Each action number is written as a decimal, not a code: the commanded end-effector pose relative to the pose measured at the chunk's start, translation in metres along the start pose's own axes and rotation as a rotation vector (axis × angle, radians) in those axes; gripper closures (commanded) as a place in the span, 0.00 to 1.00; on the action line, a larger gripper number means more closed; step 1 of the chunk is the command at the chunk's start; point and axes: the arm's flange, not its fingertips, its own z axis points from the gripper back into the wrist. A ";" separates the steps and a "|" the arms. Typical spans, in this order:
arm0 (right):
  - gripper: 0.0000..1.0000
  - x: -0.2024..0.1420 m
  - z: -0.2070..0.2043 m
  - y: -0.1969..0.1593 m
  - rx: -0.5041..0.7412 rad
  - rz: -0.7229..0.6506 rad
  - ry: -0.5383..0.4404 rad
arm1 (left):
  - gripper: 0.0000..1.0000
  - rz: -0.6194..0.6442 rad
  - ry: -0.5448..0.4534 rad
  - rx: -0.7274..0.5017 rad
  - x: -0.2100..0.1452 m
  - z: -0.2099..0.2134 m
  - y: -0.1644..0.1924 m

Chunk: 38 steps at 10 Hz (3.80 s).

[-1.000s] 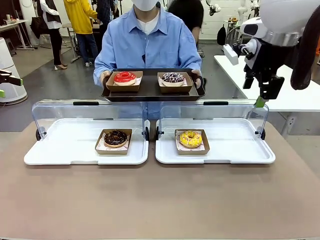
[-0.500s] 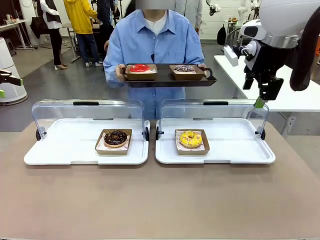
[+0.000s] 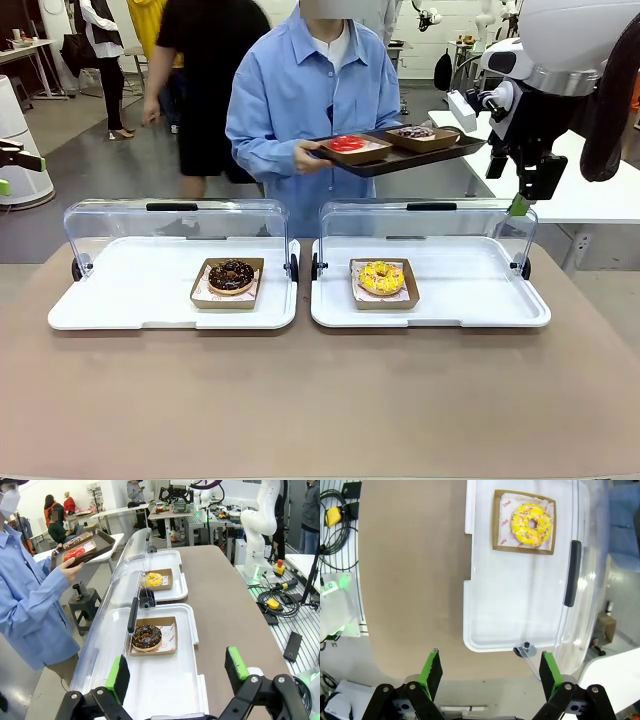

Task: Provide the desired donut to the person.
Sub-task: Place the picked Paper togo box onto the Handle tray extended by the person.

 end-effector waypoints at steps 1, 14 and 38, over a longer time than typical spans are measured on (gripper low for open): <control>0.00 0.001 0.001 0.002 0.007 0.001 0.002 | 0.00 -0.003 -0.007 0.020 0.001 -0.001 0.000; 0.00 -0.101 -0.030 -0.022 -0.045 -0.053 -0.797 | 0.00 -0.003 -0.007 0.020 0.001 -0.001 0.000; 0.00 -0.214 -0.075 0.039 0.067 -0.287 -1.138 | 0.00 -0.003 -0.007 0.020 0.001 -0.001 0.000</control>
